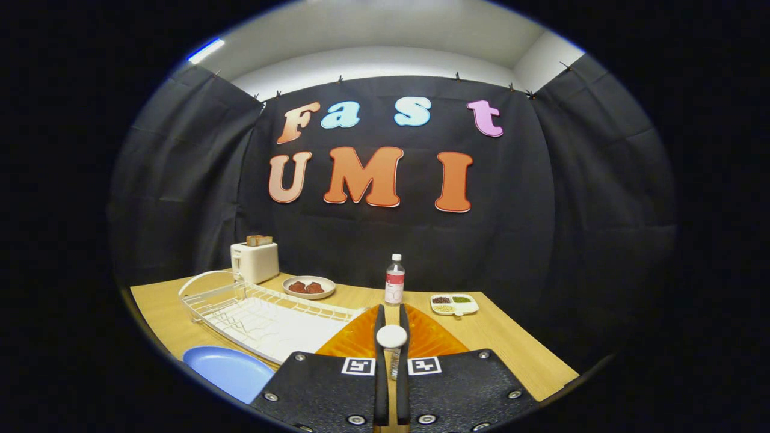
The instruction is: Take the plate from the dish rack, then take the spoon from the basket and place it into the plate.
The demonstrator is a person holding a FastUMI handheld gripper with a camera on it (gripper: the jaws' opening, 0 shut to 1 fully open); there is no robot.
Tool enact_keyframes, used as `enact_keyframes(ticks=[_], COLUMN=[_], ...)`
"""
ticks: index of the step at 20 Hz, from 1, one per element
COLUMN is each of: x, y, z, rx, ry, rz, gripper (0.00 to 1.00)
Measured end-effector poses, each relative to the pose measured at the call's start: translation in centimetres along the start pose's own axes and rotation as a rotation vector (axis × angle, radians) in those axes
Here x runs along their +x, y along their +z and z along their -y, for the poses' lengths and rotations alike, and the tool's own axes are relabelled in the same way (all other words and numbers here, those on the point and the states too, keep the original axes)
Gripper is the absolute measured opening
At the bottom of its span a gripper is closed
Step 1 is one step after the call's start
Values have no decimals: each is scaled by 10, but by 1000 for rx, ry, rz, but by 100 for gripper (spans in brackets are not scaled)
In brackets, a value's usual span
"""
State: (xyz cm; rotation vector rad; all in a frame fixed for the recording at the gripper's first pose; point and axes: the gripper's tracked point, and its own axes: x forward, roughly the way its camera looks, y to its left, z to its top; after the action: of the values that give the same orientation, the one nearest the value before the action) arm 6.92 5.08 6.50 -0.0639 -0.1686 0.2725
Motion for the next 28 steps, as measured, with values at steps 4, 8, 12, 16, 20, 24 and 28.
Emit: enact_keyframes(ticks=[4,8,12,16,20,24,28], x=[-28,-49,-58,-58,-56,-50,-46], y=[7,1,-15,-37,-59,-74,-85], z=[-51,-106,-154,-186,-205,-217,-222], rx=[29,47,84,109,96,97,96], ry=[58,128,189,226,241,240,240], rz=[3,-5,-26,-61,-94,-119,-160], gripper=[5,5,5,5,5,5,5])
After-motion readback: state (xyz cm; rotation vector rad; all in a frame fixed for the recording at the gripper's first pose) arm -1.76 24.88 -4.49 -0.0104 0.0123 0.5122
